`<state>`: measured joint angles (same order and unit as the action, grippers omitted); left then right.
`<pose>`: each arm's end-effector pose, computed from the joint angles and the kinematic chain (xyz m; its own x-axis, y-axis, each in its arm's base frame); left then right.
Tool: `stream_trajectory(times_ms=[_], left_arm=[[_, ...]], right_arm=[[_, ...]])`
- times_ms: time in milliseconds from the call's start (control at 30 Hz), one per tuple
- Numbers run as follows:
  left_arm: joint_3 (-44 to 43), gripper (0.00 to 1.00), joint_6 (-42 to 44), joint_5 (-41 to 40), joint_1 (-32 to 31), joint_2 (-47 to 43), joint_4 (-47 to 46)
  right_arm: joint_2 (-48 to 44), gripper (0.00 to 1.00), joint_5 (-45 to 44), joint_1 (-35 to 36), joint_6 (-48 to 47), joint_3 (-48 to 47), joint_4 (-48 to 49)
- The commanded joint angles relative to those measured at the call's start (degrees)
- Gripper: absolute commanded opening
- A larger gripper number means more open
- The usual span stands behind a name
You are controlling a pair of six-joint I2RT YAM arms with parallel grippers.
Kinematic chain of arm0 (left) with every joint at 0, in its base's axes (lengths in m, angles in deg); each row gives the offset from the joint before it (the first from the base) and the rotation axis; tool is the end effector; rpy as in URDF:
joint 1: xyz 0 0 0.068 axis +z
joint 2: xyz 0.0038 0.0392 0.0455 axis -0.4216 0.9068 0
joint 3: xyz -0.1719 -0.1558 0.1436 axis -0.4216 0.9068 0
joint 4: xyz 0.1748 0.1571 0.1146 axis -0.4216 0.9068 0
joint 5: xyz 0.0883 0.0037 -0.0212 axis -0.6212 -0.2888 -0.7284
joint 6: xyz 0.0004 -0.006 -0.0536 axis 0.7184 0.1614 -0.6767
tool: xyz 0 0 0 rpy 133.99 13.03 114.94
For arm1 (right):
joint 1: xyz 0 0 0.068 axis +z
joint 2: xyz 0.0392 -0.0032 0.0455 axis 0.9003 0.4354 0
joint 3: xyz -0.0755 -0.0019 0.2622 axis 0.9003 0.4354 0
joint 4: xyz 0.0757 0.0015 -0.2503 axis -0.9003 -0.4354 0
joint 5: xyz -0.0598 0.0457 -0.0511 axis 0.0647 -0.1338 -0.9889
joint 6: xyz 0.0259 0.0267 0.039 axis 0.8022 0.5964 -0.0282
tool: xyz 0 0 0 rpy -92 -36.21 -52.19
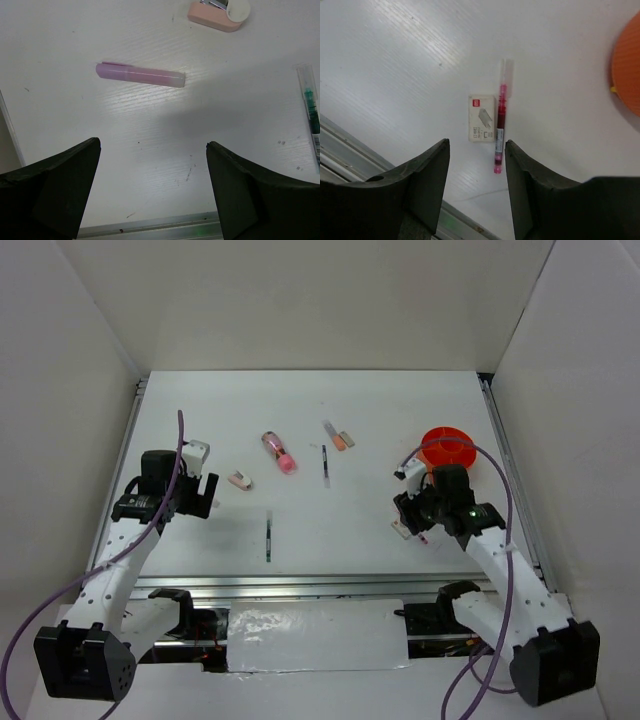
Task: Sort the stationery into containers
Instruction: Pick up the pen from the center of the board.
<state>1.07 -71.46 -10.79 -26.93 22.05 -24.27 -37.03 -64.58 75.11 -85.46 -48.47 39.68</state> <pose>0.2014 -0.0059 0.2734 -0.6597 0.1809 -0.7294 0.1173 0.9835 0.1378 0.1596 0.0398 0.2376 -0.5121 -0.4887 -0.7063 -0.6049 0.7890 -0.1074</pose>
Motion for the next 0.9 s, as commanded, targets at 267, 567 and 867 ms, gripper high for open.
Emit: stream_trajectory(times_ms=[267, 567, 867], left_arm=[[-1.52, 0.99, 0.59, 0.38, 0.42, -0.42, -0.68], [-1.53, 0.99, 0.59, 0.37, 0.42, 0.11, -0.68], [-1.52, 0.99, 0.67, 0.20, 0.42, 0.02, -0.68]], right_arm=[[31.75, 0.45, -6.65, 5.96, 4.22, -22.51, -6.18], [45.03, 0.44, -6.92, 6.57, 2.02, -31.75, -15.07], [52.94, 0.45, -9.29, 6.84, 1.05, -33.42, -15.16]])
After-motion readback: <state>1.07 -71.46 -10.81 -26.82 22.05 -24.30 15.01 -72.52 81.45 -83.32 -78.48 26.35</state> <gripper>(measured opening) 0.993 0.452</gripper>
